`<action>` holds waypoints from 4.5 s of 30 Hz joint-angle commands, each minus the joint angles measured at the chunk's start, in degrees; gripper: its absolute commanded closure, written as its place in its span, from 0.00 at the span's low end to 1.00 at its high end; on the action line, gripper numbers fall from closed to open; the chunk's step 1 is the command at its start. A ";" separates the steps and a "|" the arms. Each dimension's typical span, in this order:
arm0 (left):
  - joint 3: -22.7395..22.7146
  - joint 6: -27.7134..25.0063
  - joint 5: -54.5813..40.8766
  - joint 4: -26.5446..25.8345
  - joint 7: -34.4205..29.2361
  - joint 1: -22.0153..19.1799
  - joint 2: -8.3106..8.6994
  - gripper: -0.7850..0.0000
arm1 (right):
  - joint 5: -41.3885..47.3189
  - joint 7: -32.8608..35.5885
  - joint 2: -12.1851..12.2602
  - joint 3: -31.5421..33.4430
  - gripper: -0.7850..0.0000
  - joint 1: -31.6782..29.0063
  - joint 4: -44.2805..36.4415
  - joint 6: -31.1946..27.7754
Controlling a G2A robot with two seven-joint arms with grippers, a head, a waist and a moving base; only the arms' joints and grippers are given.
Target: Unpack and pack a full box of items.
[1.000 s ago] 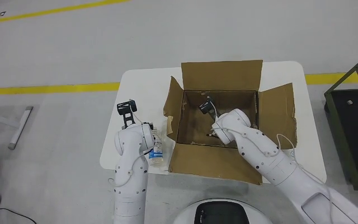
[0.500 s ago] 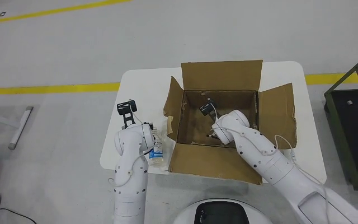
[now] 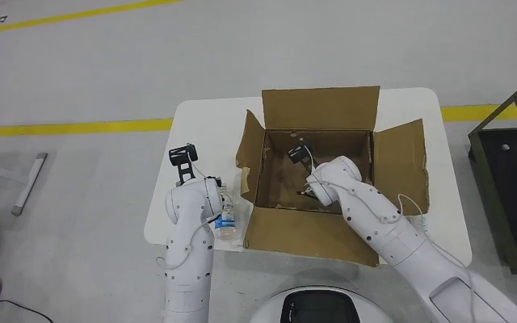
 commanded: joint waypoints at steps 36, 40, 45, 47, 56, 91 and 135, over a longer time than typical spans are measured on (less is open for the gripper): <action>0.00 0.00 0.00 0.00 0.00 0.00 0.00 0.00 | 38.99 -23.00 3.70 29.60 1.00 -22.92 -31.17 -13.22; 0.00 0.00 0.00 0.00 0.00 0.00 0.00 0.00 | 43.61 -25.11 4.01 32.21 1.00 -23.94 -34.39 -13.72; 0.00 0.00 0.00 0.00 0.00 0.00 0.00 0.00 | 53.04 -28.15 4.58 38.98 1.00 -26.70 -39.16 -14.95; 0.00 0.00 0.00 0.00 0.00 0.00 0.00 0.00 | 55.12 -29.01 4.93 42.61 1.00 -28.48 -41.58 -14.95; 0.00 0.00 0.00 0.00 0.00 0.00 0.00 0.00 | 47.95 -25.42 7.06 61.55 1.00 -39.68 -52.99 -10.30; 0.00 0.00 0.00 0.00 0.00 0.00 0.00 0.00 | 13.85 -6.33 10.40 55.93 1.00 -52.28 -43.04 -8.28; 0.00 0.00 0.00 0.00 0.00 0.00 0.00 0.00 | 18.47 -51.72 10.81 55.99 1.00 -51.80 -48.74 -10.38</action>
